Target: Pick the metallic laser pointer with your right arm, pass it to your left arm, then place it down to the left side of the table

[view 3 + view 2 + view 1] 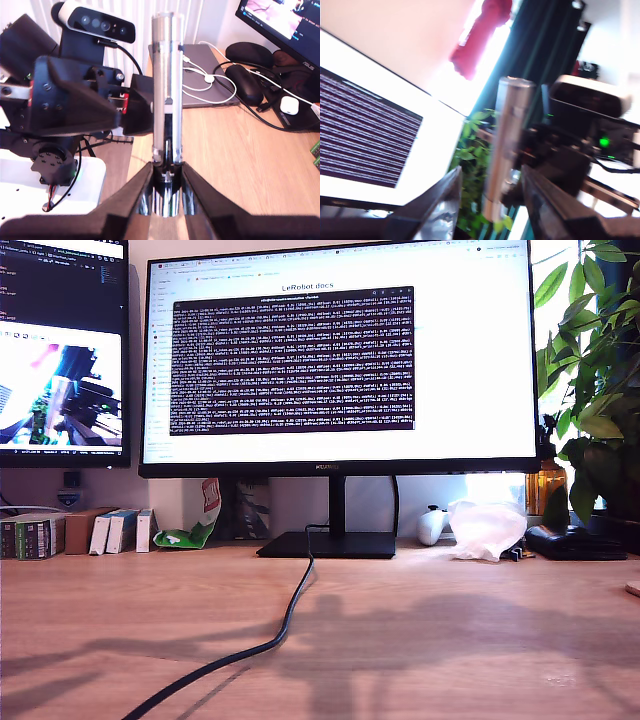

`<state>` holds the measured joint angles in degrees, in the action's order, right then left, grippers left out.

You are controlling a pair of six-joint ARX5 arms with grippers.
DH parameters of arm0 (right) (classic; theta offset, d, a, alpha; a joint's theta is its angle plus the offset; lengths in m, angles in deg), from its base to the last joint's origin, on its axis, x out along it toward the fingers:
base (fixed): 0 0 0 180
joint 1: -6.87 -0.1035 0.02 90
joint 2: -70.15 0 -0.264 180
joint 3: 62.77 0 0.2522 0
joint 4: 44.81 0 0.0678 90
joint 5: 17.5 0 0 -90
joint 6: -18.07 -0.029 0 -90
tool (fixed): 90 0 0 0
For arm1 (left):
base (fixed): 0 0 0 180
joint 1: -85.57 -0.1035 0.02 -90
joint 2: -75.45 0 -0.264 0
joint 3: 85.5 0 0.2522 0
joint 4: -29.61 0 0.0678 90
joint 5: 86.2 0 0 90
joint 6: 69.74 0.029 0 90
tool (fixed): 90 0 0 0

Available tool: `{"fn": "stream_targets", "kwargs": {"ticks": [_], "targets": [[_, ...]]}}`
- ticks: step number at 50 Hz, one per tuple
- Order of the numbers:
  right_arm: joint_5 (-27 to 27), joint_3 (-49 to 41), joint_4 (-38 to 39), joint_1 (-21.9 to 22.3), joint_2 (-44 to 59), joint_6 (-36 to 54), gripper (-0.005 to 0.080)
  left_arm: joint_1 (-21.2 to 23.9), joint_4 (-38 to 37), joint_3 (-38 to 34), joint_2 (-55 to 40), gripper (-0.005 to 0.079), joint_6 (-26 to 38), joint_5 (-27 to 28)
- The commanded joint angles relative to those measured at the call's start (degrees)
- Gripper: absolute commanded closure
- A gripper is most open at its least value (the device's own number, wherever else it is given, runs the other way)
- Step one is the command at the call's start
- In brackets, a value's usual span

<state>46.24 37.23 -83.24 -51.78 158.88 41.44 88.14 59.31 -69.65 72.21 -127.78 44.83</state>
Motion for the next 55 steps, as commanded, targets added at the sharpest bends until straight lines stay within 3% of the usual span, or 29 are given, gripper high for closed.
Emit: {"fn": "stream_targets", "kwargs": {"ticks": [1,17,42,49,55], "targets": [[-0.3,0.1,1.0,-0.9,0.6,-0.7,0.0765,0.3,1.0,0.8,-0.2,0.04,-0.1,-0.2],[-0.3,0.1,1.1,-3.9,0.6,-1.2,0.0765,0.3,1.5,0.9,-0.2,0.0402,1.0,-1.9],[-0.4,0.1,0.6,-4.8,1.9,-2.4,0.0765,0.3,1.9,4.4,-0.2,0.0445,1.0,-0.7],[-0.4,0.1,0.6,-4.8,1.9,-2.4,0.0765,0.3,1.7,4.4,-0.2,0.0493,1.0,-0.5],[-0.4,0.1,0.5,-4.8,1.9,-2.4,0.0765,0.3,1.6,4.4,-0.2,0.0599,1.0,-0.6]]}}
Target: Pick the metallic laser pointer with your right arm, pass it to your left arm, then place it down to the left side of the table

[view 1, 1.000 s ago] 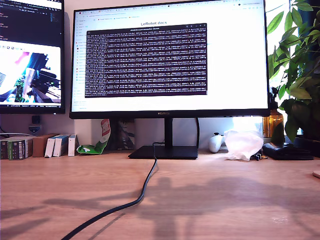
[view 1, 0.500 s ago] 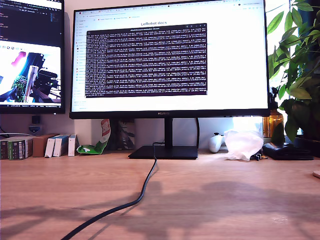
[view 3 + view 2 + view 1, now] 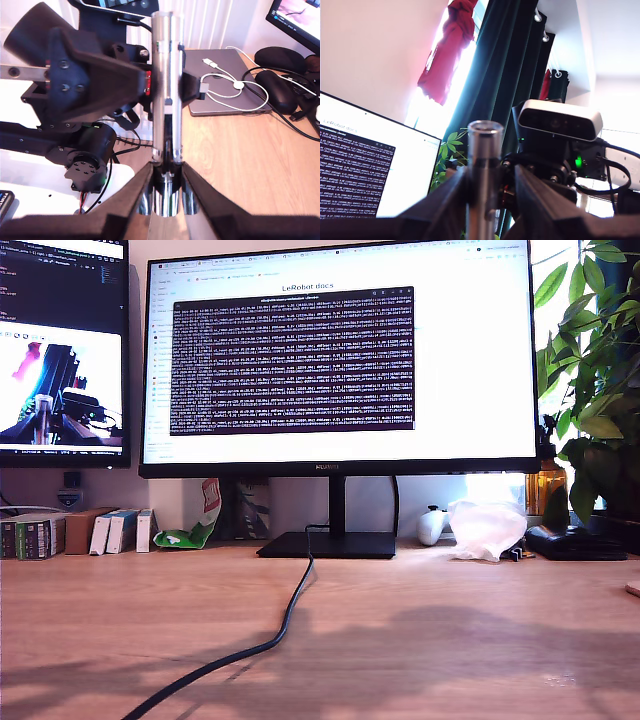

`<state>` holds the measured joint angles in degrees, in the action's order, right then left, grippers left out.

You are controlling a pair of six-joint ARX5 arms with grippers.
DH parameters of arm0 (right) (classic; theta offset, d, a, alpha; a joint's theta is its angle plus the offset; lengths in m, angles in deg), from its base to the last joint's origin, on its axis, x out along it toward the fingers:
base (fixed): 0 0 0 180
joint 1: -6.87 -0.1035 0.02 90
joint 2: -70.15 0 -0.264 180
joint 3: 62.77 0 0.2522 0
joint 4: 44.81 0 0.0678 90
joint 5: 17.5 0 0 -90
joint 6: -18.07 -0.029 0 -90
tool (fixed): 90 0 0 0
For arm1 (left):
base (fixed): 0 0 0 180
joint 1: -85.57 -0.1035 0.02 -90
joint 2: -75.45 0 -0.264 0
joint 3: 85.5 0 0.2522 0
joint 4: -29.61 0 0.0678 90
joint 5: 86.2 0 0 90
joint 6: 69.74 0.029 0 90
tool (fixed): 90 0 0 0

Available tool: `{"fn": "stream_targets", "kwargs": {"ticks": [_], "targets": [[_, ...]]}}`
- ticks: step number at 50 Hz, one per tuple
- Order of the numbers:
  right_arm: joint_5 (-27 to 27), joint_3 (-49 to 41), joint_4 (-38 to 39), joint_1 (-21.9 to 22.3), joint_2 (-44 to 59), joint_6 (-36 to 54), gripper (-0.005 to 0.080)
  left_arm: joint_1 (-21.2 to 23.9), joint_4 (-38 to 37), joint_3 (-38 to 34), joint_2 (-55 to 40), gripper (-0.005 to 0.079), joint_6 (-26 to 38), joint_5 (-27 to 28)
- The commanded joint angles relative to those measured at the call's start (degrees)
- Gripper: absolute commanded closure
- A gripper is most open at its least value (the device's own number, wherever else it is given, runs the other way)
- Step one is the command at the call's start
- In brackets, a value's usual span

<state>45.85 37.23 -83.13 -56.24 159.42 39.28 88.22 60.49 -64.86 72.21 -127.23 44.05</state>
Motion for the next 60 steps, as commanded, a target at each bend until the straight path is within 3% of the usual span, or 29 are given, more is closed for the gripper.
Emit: {"fn": "stream_targets", "kwargs": {"ticks": [1,6,11,19,22,38,43,48,60], "targets": [[0.0,0.1,0.4,-0.3,1.3,-0.3,0.0765,0.3,0.5,-0.4,-0.2,0.0621,0.5,0.0],[0.0,0.1,0.2,-0.3,1.3,-0.3,0.0764,0.3,0.4,-0.4,-0.2,0.0774,0.5,-1.4],[0.0,0.1,0.4,-0.3,1.3,-0.3,0.0722,0.3,0.3,-0.4,-0.2,0.0762,0.8,-2.4],[0.2,0.1,0.8,-0.3,1.3,-0.3,0.0471,0.3,-2.7,-0.4,-0.2,0.0763,4.0,-2.0],[0.7,0.1,0.7,-0.3,1.3,-0.2,0.0448,0.3,-4.3,-0.4,-0.2,0.0763,5.6,-1.7],[6.4,0.1,-0.9,1.1,1.3,1.4,0.0455,0.2,-14.8,-0.4,-0.2,0.0763,18.5,-1.5],[7.1,0.1,-3.4,3.5,1.3,1.3,0.0556,0.2,-18.5,-0.4,-0.2,0.0763,23.1,-1.7],[9.4,0.1,-5.1,6.4,1.3,1.2,0.0773,0.2,-22.7,-0.4,-0.9,0.0763,26.9,-2.3],[17.8,0.1,-5.0,13.8,1.3,1.0,0.0765,0.2,-29.3,-0.1,-4.6,0.0763,32.8,-6.3]]}}
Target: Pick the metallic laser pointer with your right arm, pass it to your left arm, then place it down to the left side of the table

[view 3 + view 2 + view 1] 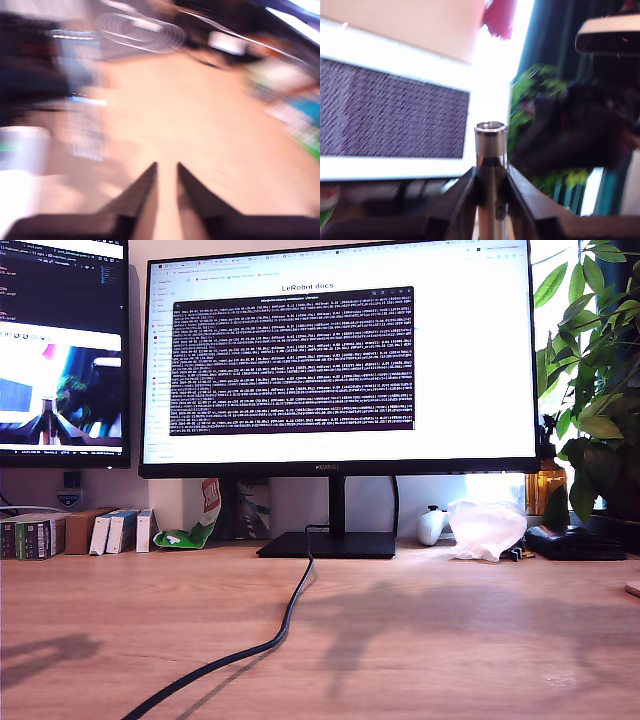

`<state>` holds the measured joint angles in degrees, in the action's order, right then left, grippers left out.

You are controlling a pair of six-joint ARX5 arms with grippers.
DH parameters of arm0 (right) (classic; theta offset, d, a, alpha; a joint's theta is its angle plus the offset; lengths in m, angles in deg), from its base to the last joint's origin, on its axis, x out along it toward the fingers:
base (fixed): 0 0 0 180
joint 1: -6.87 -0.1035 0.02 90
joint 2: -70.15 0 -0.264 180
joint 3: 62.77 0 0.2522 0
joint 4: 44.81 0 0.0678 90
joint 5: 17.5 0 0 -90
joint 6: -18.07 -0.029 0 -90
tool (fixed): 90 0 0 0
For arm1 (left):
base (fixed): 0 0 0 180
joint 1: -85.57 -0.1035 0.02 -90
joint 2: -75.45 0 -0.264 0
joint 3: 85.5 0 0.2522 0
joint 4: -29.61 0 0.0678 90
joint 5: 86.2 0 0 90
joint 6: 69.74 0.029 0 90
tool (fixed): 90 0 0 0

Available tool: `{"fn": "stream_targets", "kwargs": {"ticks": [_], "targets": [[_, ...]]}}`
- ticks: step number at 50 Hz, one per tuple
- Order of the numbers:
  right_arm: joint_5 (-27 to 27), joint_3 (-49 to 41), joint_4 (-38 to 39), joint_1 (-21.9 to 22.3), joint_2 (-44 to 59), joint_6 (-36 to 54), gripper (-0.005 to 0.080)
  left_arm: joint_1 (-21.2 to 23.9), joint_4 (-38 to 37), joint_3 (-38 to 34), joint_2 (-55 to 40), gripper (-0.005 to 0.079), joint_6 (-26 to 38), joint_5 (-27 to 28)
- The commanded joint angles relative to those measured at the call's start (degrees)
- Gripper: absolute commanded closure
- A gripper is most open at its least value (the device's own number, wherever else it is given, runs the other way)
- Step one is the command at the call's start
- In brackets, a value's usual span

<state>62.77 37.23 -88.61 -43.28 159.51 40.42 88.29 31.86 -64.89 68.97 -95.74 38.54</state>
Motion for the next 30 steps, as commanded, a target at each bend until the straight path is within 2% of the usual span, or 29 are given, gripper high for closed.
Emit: {"fn": "stream_targets", "kwargs": {"ticks": [1,10,20,30], "targets": [[1.4,0.1,0.6,1.3,1.2,-0.1,0.0765,0.1,-1.2,0.1,-1.8,0.0763,1.8,-1.1],[6.3,0.1,4.9,5.8,0.7,0.2,0.0765,0.1,-6.8,2.9,-8.1,0.0763,5.6,-3.8],[14.5,-0.1,9.2,9.2,0.7,-0.2,0.0765,0.1,-14.2,10.2,-17.8,0.0763,10.7,-7.5],[13.6,-0.9,8.6,12.6,0.7,-0.5,0.0765,0.1,-28.6,21.1,-30.8,0.0763,18.4,-9.4]]}}
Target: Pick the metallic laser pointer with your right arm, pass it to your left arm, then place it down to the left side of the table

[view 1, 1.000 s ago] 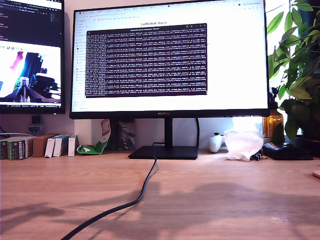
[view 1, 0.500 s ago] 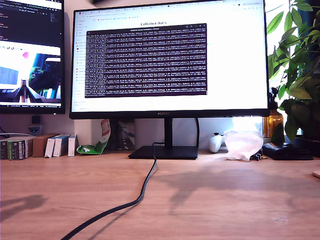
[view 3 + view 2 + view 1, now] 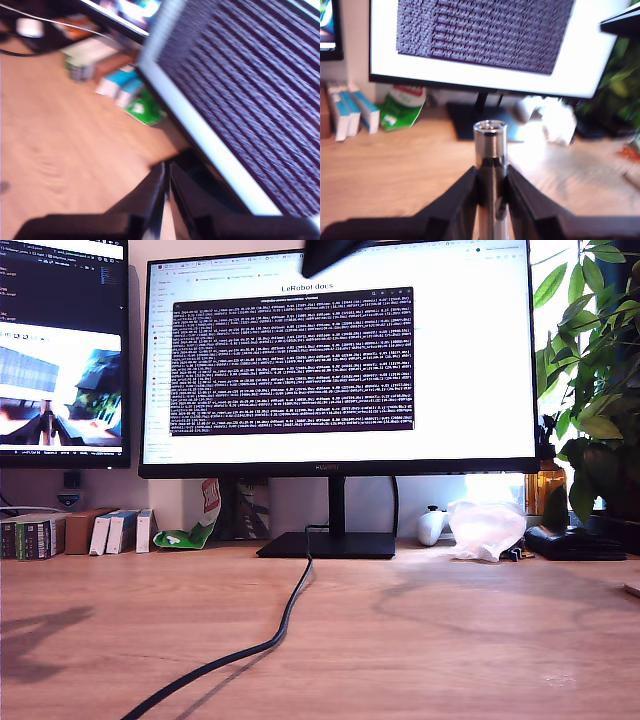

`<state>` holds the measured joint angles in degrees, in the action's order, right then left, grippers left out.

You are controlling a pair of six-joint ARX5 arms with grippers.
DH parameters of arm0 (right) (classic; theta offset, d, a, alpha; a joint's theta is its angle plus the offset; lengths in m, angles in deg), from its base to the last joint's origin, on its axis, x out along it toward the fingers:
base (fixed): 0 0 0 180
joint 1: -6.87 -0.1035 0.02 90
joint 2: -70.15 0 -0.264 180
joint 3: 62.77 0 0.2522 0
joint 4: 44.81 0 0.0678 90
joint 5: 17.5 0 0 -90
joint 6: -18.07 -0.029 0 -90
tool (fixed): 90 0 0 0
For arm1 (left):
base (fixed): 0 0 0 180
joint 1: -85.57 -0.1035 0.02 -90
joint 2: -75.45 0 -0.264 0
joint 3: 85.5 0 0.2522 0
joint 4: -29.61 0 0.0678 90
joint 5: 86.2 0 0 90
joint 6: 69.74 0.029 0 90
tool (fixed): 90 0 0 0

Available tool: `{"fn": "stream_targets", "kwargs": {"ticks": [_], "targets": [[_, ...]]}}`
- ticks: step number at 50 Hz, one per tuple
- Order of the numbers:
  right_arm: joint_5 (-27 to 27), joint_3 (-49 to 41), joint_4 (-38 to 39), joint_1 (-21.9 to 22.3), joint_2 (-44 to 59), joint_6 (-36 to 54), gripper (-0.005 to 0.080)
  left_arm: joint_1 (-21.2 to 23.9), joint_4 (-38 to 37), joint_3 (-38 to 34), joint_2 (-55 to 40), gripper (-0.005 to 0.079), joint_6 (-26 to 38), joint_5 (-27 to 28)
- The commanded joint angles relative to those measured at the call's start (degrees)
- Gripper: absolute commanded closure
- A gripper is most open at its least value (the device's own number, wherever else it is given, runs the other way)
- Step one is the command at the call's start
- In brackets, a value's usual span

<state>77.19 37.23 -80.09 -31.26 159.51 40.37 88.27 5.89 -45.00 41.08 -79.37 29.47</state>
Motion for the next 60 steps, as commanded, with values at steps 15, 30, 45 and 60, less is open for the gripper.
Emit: {"fn": "stream_targets", "kwargs": {"ticks": [15,30,45,60], "targets": [[-6.1,-1.0,0.2,1.0,0.7,0.2,0.0765,-0.2,-22.7,18.6,-23.9,0.0763,8.9,-0.7],[-8.9,-1.0,1.1,0.7,0.7,0.2,0.0765,-1.5,-37.7,32.5,-44.0,0.0763,15.9,-4.5],[-10.8,-1.0,1.0,0.6,0.7,0.2,0.0765,-1.8,-40.1,35.6,-58.2,0.0763,17.8,-6.7],[-12.3,-1.0,0.5,0.6,0.7,0.2,0.0765,-1.8,-39.0,35.6,-62.6,0.0763,18.2,-11.1]]}}
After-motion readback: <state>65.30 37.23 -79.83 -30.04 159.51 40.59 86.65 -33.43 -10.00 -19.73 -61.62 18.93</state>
